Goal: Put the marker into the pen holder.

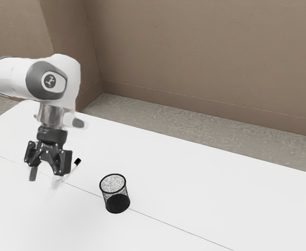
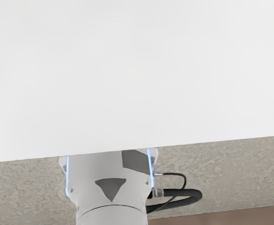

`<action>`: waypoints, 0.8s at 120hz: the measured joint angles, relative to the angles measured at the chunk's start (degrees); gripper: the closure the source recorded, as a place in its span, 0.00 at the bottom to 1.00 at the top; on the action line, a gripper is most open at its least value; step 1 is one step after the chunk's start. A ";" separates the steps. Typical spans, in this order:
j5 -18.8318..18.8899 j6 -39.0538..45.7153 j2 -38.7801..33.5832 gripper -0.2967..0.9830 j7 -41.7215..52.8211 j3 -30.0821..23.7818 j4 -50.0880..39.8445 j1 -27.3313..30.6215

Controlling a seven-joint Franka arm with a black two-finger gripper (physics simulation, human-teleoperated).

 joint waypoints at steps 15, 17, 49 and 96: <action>3.45 11.64 -1.17 0.24 0.90 0.08 17.00 -0.53; 3.75 12.63 -1.46 0.24 1.01 0.06 17.38 -0.44; 6.25 31.71 1.78 0.25 0.26 6.66 -2.07 3.01; 5.99 61.63 12.17 0.52 12.11 9.95 -7.83 3.86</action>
